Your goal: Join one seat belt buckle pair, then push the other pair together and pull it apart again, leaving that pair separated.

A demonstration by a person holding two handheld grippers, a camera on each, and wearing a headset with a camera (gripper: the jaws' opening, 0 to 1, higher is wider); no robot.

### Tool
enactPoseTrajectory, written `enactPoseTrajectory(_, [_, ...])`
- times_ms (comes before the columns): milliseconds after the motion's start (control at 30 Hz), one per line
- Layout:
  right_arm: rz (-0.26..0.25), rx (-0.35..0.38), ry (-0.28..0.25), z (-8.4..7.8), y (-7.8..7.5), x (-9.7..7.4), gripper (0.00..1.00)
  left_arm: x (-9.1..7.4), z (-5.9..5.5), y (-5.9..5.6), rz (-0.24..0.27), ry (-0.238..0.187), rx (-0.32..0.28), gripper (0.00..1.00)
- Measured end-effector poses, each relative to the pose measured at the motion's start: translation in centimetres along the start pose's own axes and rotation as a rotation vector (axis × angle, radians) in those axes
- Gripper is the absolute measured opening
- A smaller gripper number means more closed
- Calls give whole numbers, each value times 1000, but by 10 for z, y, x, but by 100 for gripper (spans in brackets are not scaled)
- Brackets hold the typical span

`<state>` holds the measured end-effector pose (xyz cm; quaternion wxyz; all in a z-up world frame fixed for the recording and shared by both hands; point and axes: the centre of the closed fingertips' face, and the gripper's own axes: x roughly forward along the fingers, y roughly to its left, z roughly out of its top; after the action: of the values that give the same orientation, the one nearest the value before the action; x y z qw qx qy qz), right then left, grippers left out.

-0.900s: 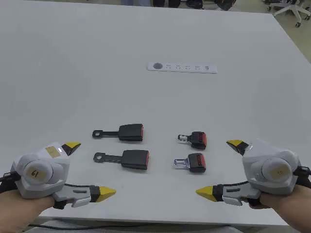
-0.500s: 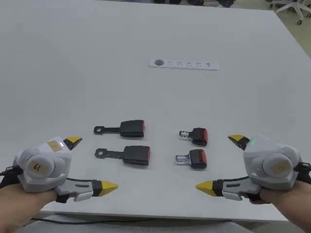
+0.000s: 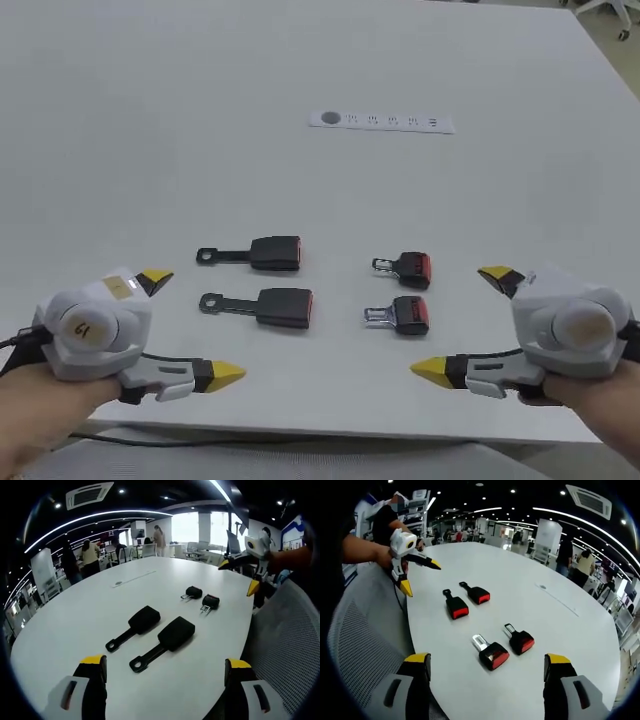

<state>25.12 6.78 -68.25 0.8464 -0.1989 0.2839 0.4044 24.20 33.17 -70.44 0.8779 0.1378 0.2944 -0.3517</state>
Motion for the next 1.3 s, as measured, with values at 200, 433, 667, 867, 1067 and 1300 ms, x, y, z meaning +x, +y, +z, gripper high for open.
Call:
enactPoseTrajectory(200, [5,1,-5,2,3,0,95,0,-2,1,1,7,2,100])
enactPoseTrajectory(433, [9,3,-5,0,3,1,95,1,-3,-2,-5,12,14,100])
enactPoseTrajectory(667, [9,19,-3,-1,2,0,92,0,-2,2,1,11,-24,98])
enactPoseTrajectory(867, [7,47,-10,0,0,1,91,0,-2,0,5,13,-30,97])
enactPoseTrajectory(1067, [5,51,-8,2,0,0,89,-1,-2,0,6,16,-48,94])
enactPoseTrajectory(1300, [7,49,-3,2,0,0,87,-2,-1,1,10,19,-40,95])
